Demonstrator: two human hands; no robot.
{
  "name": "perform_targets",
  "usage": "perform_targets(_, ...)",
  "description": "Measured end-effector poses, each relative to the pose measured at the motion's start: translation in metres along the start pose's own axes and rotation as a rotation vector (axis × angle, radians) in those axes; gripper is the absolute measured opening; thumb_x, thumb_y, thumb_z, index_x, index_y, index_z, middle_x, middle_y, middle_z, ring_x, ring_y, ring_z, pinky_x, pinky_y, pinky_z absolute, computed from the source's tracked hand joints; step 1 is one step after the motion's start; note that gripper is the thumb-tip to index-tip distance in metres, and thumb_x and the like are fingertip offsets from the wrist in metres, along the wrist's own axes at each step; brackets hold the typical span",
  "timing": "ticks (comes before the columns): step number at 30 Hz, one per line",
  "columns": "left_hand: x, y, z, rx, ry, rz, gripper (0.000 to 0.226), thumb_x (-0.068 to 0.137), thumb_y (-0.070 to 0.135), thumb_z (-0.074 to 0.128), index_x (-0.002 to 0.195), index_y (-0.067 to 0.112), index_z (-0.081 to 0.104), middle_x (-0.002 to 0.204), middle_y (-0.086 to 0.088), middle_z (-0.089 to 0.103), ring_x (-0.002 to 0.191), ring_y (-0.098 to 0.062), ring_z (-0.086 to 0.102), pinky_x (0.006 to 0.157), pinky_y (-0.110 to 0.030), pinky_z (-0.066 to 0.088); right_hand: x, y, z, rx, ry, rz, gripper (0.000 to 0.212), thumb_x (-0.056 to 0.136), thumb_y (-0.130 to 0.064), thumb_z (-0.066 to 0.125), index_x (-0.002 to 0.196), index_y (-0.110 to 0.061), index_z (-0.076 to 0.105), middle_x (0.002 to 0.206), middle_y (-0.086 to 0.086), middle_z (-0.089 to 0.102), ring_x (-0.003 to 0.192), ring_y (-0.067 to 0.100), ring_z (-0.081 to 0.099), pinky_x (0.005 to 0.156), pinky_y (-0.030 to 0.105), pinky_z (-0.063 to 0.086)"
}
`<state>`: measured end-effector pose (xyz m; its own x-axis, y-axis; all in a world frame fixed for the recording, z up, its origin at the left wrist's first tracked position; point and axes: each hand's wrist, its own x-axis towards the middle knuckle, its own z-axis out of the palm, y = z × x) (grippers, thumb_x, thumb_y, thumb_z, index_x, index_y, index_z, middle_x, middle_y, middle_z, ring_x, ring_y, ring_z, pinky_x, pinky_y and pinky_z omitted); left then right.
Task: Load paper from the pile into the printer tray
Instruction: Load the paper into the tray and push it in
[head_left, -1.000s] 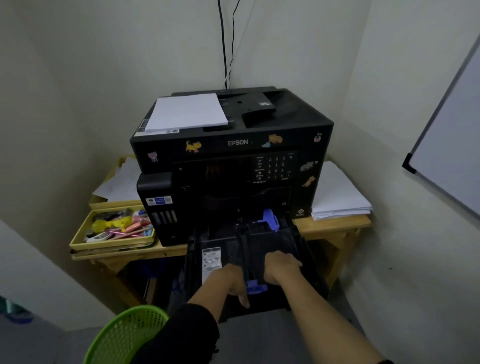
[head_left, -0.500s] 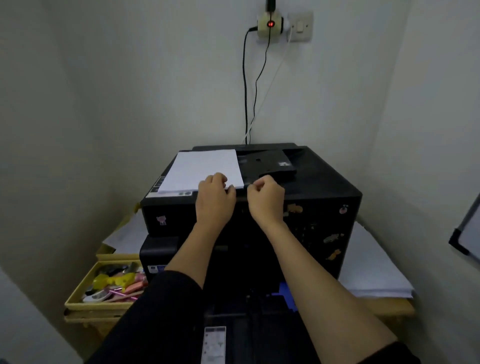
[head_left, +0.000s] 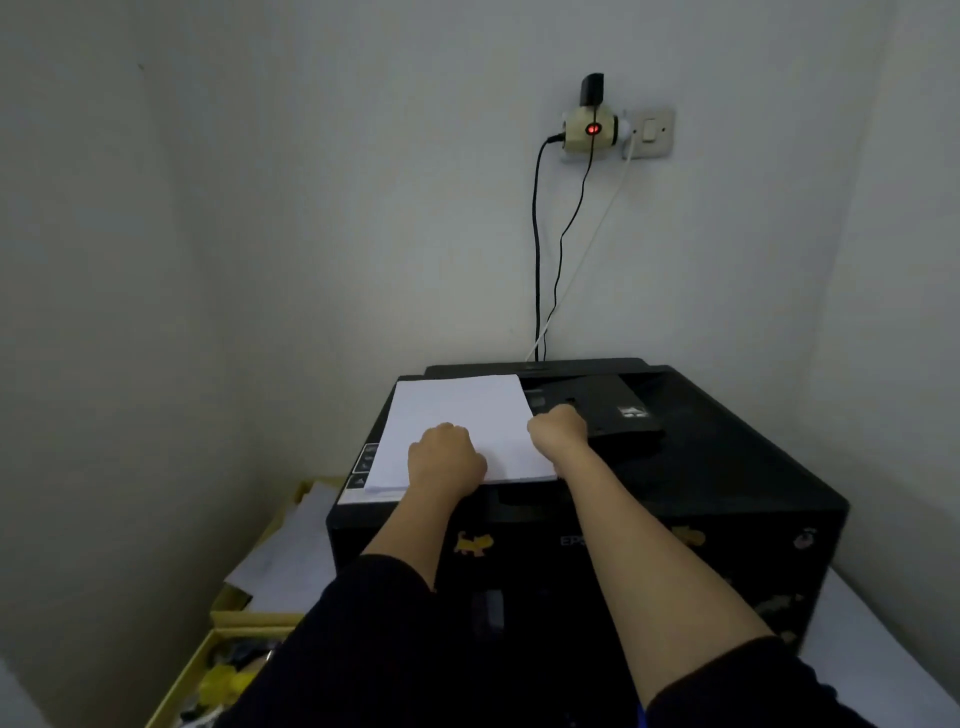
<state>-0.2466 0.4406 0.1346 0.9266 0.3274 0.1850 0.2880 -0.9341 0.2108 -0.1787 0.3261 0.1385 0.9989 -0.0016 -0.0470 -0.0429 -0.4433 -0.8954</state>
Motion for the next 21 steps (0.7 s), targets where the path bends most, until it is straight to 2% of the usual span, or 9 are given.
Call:
perform_targets(2, 0.008, 0.001, -0.003, -0.016, -0.040, -0.006, 0.026, 0.085, 0.014, 0.048, 0.099, 0.000, 0.064, 0.108, -0.013, 0.065, 0.100, -0.028, 0.061, 0.078, -0.032, 0.047, 0.011, -0.003, 0.004, 0.019, -0.048, 0.057, 0.029, 0.091, -0.005, 0.052, 0.118, 0.005, 0.055, 0.120, 0.021, 0.058, 0.100, 0.032, 0.059, 0.074, 0.028, 0.044)
perform_targets(5, 0.020, -0.001, -0.005, -0.065, -0.071, -0.028, 0.028, 0.084, 0.014, 0.049, 0.102, -0.002, 0.063, 0.108, -0.015, 0.065, 0.100, -0.030, 0.063, 0.072, -0.030, 0.047, 0.022, -0.010, 0.005, 0.035, -0.128, 0.147, 0.041, 0.086, -0.008, 0.064, 0.123, 0.009, 0.053, 0.127, 0.020, 0.058, 0.113, 0.034, 0.059, 0.095, 0.035, 0.050)
perform_targets(8, 0.029, -0.004, -0.005, -0.116, -0.086, -0.069, 0.028, 0.084, 0.020, 0.053, 0.104, 0.001, 0.063, 0.110, -0.013, 0.063, 0.099, -0.028, 0.063, 0.068, -0.030, 0.045, 0.025, -0.016, 0.007, -0.082, -0.192, 0.176, 0.043, 0.090, -0.007, 0.060, 0.129, 0.007, 0.050, 0.132, 0.019, 0.055, 0.120, 0.033, 0.055, 0.102, 0.039, 0.046)
perform_targets(11, 0.034, -0.005, -0.005, -0.178, -0.101, -0.120, 0.020, 0.084, 0.024, 0.058, 0.096, 0.008, 0.061, 0.111, -0.011, 0.062, 0.091, -0.026, 0.061, 0.065, -0.028, 0.041, 0.022, -0.017, 0.011, -0.135, -0.182, 0.094, 0.034, 0.094, -0.004, 0.050, 0.125, 0.010, 0.051, 0.123, 0.020, 0.057, 0.111, 0.031, 0.057, 0.085, 0.033, 0.045)
perform_targets(13, 0.038, -0.005, -0.004, -0.270, -0.111, -0.177, 0.023, 0.084, 0.028, 0.061, 0.097, 0.009, 0.060, 0.116, -0.010, 0.061, 0.094, -0.026, 0.059, 0.074, -0.030, 0.046, 0.023, -0.017, 0.012, -0.063, -0.114, 0.050, 0.019, 0.092, 0.000, 0.048, 0.106, 0.011, 0.057, 0.109, 0.020, 0.057, 0.095, 0.030, 0.057, 0.074, 0.031, 0.042)
perform_targets(14, 0.039, -0.006, -0.005, -0.306, -0.097, -0.212, 0.033, 0.084, 0.033, 0.062, 0.106, 0.009, 0.059, 0.121, -0.010, 0.059, 0.105, -0.028, 0.057, 0.084, -0.034, 0.048, 0.023, -0.017, 0.010, -0.031, -0.069, 0.038, 0.015, 0.091, 0.001, 0.049, 0.100, 0.011, 0.057, 0.106, 0.020, 0.057, 0.095, 0.032, 0.058, 0.073, 0.030, 0.042)
perform_targets(16, 0.042, -0.011, -0.011, -0.310, 0.022, -0.291, 0.053, 0.085, 0.041, 0.058, 0.125, 0.007, 0.051, 0.133, -0.011, 0.050, 0.125, -0.031, 0.045, 0.101, -0.042, 0.039, 0.023, -0.018, 0.001, 0.022, 0.005, 0.024, 0.022, 0.090, 0.002, 0.051, 0.108, 0.014, 0.056, 0.112, 0.022, 0.059, 0.105, 0.037, 0.060, 0.077, 0.034, 0.046)
perform_targets(19, 0.047, -0.027, -0.025, -0.415, 0.210, -0.527, 0.071, 0.082, 0.049, 0.058, 0.135, 0.003, 0.041, 0.140, -0.015, 0.043, 0.131, -0.032, 0.039, 0.105, -0.043, 0.035, 0.025, -0.021, -0.021, 0.058, 0.043, 0.001, 0.029, 0.089, 0.000, 0.055, 0.113, 0.017, 0.055, 0.120, 0.027, 0.060, 0.100, 0.035, 0.060, 0.078, 0.034, 0.045)
perform_targets(21, 0.063, -0.041, -0.021, -0.737, 0.098, -0.636, 0.085, 0.070, 0.058, 0.063, 0.135, 0.007, 0.045, 0.138, -0.014, 0.048, 0.126, -0.032, 0.046, 0.105, -0.043, 0.038, 0.026, -0.021, -0.034, 0.088, 0.015, 0.001, 0.031, 0.090, -0.001, 0.057, 0.116, 0.016, 0.054, 0.121, 0.026, 0.060, 0.091, 0.029, 0.055, 0.075, 0.031, 0.041)
